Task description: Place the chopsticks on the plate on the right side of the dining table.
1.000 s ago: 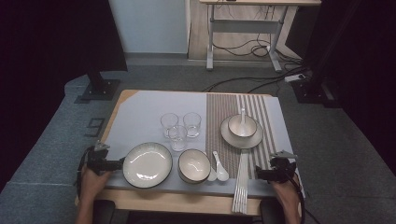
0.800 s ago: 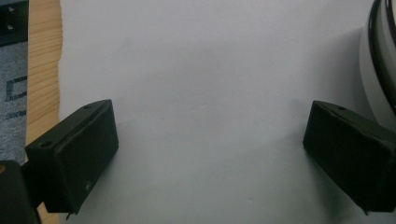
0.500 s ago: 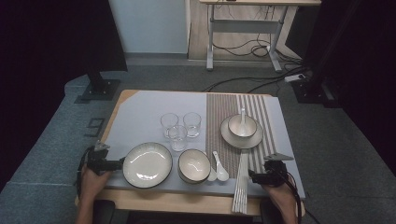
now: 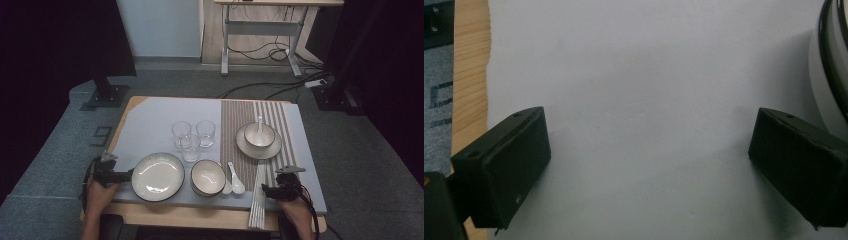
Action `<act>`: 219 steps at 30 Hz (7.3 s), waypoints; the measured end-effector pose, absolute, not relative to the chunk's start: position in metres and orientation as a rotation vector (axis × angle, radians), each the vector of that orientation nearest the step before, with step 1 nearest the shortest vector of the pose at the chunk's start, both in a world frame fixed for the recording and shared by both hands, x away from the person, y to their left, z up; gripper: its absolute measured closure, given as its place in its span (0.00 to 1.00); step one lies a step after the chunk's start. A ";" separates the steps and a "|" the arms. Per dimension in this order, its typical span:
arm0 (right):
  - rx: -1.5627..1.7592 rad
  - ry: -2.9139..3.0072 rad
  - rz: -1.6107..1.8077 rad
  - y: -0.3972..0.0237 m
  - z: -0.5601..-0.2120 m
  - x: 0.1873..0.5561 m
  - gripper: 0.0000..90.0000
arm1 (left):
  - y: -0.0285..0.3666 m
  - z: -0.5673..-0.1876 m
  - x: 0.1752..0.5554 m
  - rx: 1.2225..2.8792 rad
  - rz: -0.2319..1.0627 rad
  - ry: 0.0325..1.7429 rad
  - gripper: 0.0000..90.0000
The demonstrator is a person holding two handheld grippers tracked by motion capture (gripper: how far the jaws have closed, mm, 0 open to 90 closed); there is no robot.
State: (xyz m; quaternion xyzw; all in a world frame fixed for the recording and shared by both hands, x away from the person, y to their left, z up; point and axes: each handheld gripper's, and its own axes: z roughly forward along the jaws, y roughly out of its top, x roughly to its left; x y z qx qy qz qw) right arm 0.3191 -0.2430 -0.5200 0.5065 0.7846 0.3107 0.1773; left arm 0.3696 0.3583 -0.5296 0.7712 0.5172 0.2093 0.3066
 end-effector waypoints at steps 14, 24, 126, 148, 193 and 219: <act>1.411 2.213 0.844 -0.248 -0.518 0.316 0.66 | 0.358 -0.530 0.370 2.040 0.554 1.368 0.03; 1.440 2.190 0.818 -0.250 -0.517 0.322 0.82 | 0.358 -0.530 0.370 2.040 0.553 1.368 0.03; 1.596 2.560 0.248 -0.344 -0.480 0.329 0.69 | 0.359 -0.530 0.370 2.042 0.552 1.368 0.03; 1.674 2.686 -0.001 -0.337 -0.488 0.355 0.92 | 0.359 -0.530 0.370 2.042 0.550 1.368 0.03; 1.651 2.601 0.233 -0.357 -0.431 0.348 0.94 | 0.359 -0.530 0.370 2.039 0.549 1.369 0.03; 1.617 2.640 0.222 -0.324 -0.452 0.413 0.94 | 0.359 -0.530 0.370 2.039 0.547 1.370 0.03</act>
